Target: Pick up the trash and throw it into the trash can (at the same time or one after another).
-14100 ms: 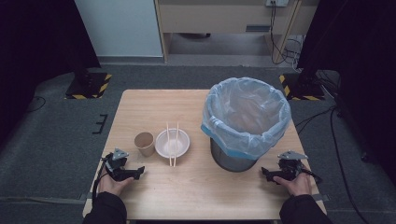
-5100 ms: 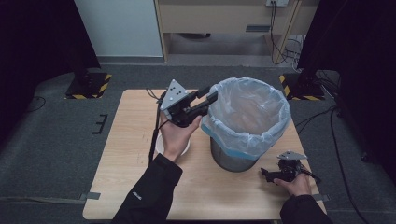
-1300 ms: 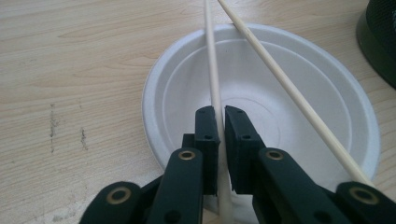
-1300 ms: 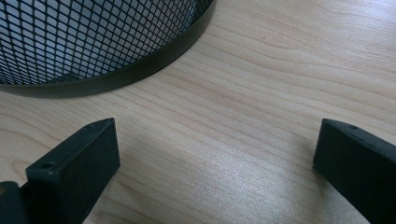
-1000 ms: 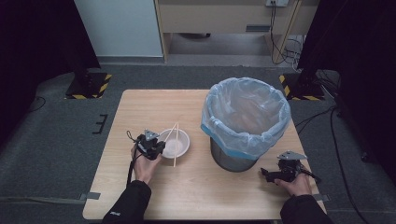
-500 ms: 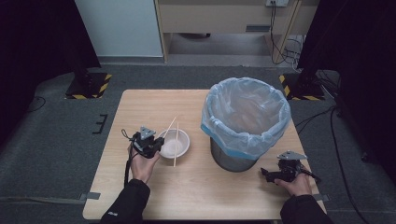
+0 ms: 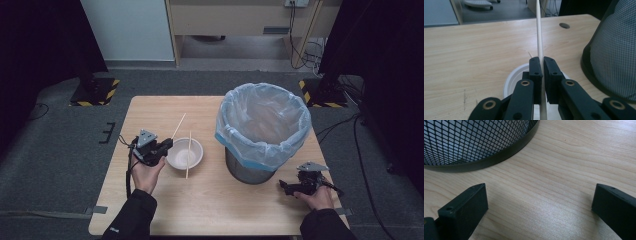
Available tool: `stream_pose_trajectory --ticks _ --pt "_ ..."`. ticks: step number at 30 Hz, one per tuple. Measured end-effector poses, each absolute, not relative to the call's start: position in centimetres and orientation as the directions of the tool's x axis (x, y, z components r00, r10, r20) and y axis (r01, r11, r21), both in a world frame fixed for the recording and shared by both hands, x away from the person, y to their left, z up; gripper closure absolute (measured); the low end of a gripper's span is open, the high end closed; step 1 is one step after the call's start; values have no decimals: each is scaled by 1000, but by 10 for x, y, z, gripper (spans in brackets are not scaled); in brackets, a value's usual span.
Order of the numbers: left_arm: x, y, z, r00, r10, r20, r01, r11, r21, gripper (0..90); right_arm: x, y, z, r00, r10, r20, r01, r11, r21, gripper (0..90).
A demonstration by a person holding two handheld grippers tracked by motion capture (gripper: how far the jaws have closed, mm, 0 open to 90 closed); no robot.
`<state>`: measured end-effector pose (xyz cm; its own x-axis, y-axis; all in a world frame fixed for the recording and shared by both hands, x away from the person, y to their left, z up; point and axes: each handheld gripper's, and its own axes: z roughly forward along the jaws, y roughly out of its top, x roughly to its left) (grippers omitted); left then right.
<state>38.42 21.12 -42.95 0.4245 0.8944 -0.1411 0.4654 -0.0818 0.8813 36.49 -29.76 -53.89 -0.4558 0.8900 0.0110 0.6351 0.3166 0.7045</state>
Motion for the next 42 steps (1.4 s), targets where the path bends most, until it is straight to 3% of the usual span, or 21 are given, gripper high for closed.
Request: stream_pose_trajectory --ticks 16,42 --pt "365 213 -380 479 861 -174 329 8 944 851 365 -298 -539 -456 890 11 635 317 704 7" --pt "340 196 -319 579 803 -141 138 74 988 852 365 -298 -539 -456 890 11 635 317 705 7"
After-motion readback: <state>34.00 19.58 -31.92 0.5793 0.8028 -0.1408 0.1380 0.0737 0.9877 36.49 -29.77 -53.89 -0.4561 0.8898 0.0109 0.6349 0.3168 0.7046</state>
